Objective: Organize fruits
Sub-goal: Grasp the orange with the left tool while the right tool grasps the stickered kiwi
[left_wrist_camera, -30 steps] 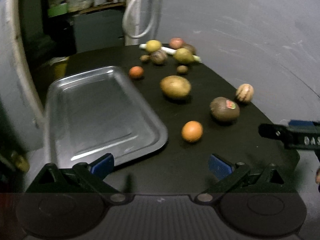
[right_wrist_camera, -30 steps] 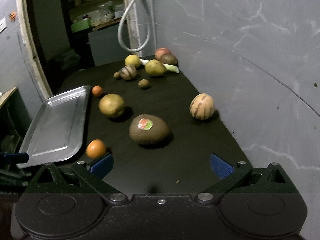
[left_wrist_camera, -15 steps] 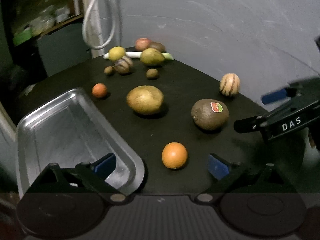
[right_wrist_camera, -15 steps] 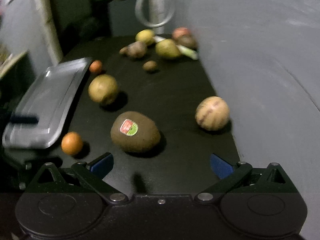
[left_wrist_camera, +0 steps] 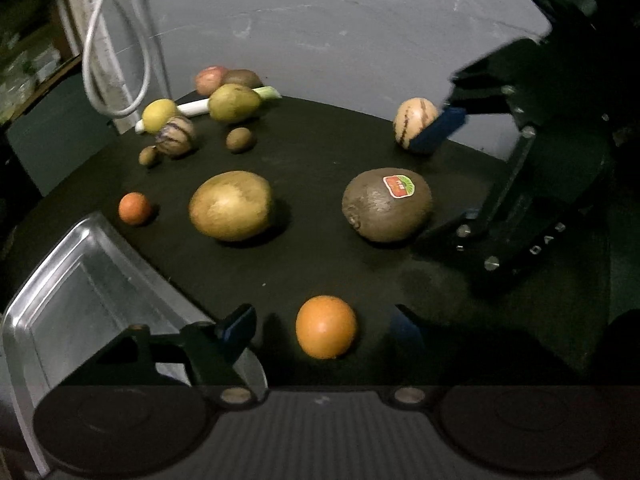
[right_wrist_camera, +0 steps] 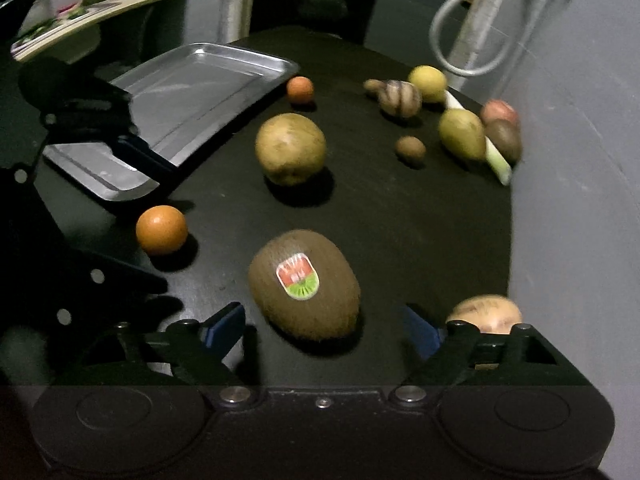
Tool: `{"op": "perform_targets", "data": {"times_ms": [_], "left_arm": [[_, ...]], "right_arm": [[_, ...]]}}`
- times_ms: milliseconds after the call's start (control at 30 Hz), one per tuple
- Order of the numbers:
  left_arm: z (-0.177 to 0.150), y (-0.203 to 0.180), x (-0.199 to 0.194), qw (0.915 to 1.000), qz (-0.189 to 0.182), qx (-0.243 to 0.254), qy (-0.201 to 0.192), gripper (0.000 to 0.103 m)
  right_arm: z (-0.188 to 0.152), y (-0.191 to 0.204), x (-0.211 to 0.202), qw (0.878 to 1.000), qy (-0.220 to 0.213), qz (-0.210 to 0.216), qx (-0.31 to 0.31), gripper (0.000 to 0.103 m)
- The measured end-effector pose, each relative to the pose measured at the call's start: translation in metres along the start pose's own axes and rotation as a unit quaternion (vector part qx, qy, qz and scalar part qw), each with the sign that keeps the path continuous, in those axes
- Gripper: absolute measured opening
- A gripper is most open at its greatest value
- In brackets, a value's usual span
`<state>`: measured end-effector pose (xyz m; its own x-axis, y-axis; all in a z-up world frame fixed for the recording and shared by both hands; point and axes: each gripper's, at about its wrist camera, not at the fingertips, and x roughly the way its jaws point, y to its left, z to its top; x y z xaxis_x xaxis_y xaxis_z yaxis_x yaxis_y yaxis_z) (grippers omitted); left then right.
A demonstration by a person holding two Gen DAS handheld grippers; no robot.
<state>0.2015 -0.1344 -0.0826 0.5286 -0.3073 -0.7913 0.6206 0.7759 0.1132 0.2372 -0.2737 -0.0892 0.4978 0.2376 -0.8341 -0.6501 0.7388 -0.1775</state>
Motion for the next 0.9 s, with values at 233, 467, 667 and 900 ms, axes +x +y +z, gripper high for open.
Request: {"op": "perform_targets", "data": {"times_ms": [233, 467, 667, 900], "left_arm": [[0.004, 0.000, 0.010, 0.9996, -0.007, 0.018, 0.021, 0.060], [0.005, 0.001, 0.009, 0.9995, -0.019, 0.003, 0.024, 0.044], [0.004, 0.002, 0.008, 0.9992, -0.011, -0.029, 0.024, 0.035], [-0.001, 0.006, 0.000, 0.9969, -0.011, -0.077, 0.007, 0.035]], "right_arm": [[0.009, 0.000, 0.013, 0.999, 0.003, 0.027, -0.036, 0.075], [0.012, -0.002, 0.018, 0.998, 0.000, 0.047, -0.038, 0.063], [0.008, -0.001, 0.016, 0.999, -0.011, 0.038, -0.029, 0.062], [-0.002, 0.005, 0.009, 0.999, -0.027, 0.016, 0.023, 0.061]]}}
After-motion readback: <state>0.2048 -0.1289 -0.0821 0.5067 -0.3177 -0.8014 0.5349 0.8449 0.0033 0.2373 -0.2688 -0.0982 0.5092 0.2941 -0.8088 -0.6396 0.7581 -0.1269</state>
